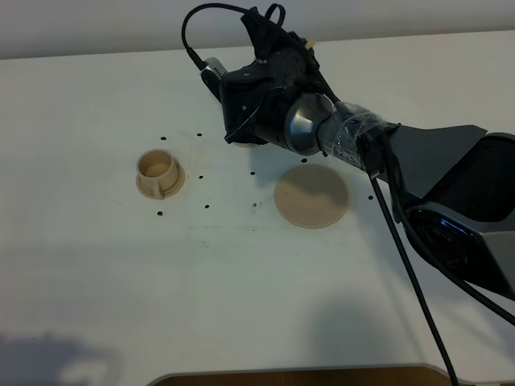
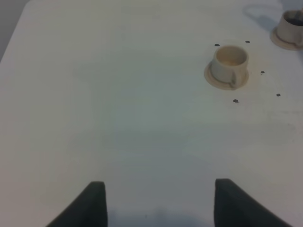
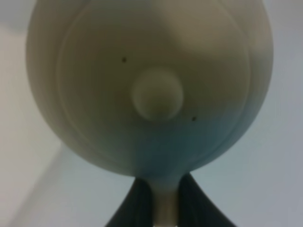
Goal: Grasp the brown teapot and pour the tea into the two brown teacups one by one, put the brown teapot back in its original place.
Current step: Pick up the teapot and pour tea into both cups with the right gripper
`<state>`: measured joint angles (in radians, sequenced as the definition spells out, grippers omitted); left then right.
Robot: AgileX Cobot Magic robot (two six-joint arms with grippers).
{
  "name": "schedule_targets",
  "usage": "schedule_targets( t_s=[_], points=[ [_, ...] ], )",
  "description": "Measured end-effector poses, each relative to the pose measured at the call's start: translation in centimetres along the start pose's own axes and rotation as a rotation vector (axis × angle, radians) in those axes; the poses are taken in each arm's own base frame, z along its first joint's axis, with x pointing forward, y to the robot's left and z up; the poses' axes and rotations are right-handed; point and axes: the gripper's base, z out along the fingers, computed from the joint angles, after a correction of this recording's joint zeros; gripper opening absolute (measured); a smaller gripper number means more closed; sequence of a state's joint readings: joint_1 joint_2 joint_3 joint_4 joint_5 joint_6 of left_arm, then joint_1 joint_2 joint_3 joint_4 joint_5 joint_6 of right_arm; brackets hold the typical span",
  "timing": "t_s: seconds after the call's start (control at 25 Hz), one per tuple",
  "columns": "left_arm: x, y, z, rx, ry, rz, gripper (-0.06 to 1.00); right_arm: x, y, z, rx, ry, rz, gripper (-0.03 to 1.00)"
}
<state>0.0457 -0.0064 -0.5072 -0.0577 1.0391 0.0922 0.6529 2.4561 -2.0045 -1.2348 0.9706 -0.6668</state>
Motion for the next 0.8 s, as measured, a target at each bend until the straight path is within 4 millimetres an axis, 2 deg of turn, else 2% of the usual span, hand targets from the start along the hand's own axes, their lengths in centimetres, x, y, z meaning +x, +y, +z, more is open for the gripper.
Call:
schedule_targets(
  t_s=[0.48,0.8],
  points=[
    [0.0,0.0,0.0,0.000,0.000,0.000,0.53,0.0,1.3,-0.1,-0.147,0.019,0.312,0.12],
    [0.0,0.0,0.0,0.000,0.000,0.000,0.53,1.9,0.7,-2.8,-0.328,-0.023,0.690,0.12]
  ],
)
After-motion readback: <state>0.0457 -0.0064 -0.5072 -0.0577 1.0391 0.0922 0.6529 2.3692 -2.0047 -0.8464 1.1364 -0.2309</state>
